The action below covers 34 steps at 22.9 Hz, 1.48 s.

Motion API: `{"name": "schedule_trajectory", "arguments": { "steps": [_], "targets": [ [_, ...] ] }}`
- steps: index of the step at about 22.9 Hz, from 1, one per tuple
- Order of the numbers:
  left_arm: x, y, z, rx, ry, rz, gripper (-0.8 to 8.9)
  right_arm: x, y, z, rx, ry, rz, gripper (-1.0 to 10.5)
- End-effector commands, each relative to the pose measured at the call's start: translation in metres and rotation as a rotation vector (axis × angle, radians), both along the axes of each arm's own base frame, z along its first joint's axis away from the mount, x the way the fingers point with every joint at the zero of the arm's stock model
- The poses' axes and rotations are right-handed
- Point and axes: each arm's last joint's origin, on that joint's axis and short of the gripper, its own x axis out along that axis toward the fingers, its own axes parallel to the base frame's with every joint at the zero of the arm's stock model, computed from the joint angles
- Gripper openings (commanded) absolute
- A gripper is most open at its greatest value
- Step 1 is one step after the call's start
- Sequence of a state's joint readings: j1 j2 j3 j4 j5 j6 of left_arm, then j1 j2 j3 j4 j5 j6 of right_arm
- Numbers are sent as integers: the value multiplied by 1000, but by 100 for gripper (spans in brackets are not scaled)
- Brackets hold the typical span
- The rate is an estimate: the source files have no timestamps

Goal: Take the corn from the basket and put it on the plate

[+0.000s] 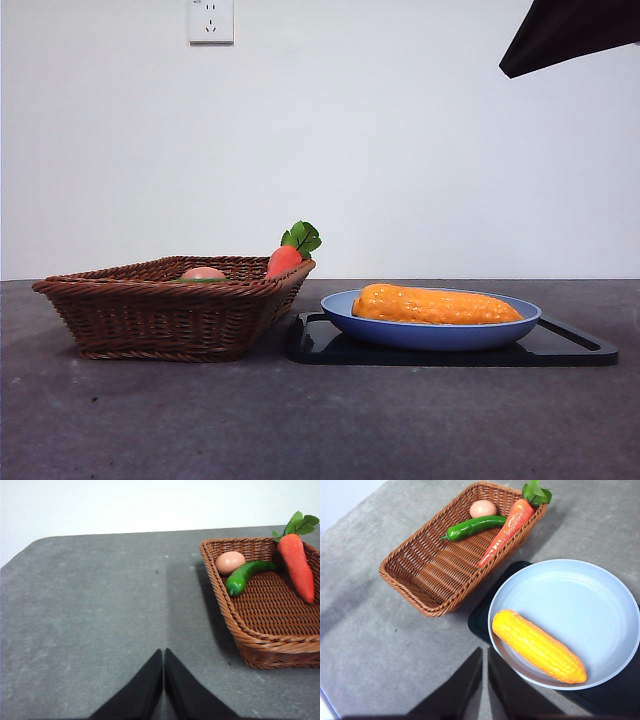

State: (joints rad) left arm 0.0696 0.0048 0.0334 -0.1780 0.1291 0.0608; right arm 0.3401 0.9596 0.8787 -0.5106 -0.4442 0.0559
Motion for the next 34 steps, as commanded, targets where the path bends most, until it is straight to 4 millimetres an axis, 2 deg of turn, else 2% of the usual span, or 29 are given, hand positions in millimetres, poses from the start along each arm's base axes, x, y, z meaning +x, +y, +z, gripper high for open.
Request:
{"name": "schedule_trajectory", "arguments": {
  "steps": [1, 4, 7, 9, 12, 16, 22, 28, 34],
  "targets": [
    [1, 0, -9, -5, 36, 2, 3, -1, 0, 5, 1, -29, 5, 2],
    [1, 0, -9, -5, 36, 2, 3, -7, -25, 15, -93, -173, -146, 2],
    [1, 0, -9, -5, 36, 2, 4, -22, -51, 21, -65, -327, -286, 2],
    [1, 0, -9, -5, 36, 2, 3, -38, -69, 12, -52, -444, -413, 2],
    [1, 0, -9, -5, 36, 2, 3, -59, -85, -17, -73, -601, -580, 2],
    [1, 0, -9, -5, 36, 2, 3, -74, -90, -61, -110, -692, -750, 2],
    [1, 0, -9, -5, 36, 2, 3, -82, -90, -105, -87, -705, -817, 2],
    [1, 0, -9, -5, 36, 2, 3, -85, -91, -129, -74, -705, -851, 2],
    [1, 0, -9, -5, 36, 2, 3, -84, -91, -139, -94, -646, -859, 2]
  ]
}}
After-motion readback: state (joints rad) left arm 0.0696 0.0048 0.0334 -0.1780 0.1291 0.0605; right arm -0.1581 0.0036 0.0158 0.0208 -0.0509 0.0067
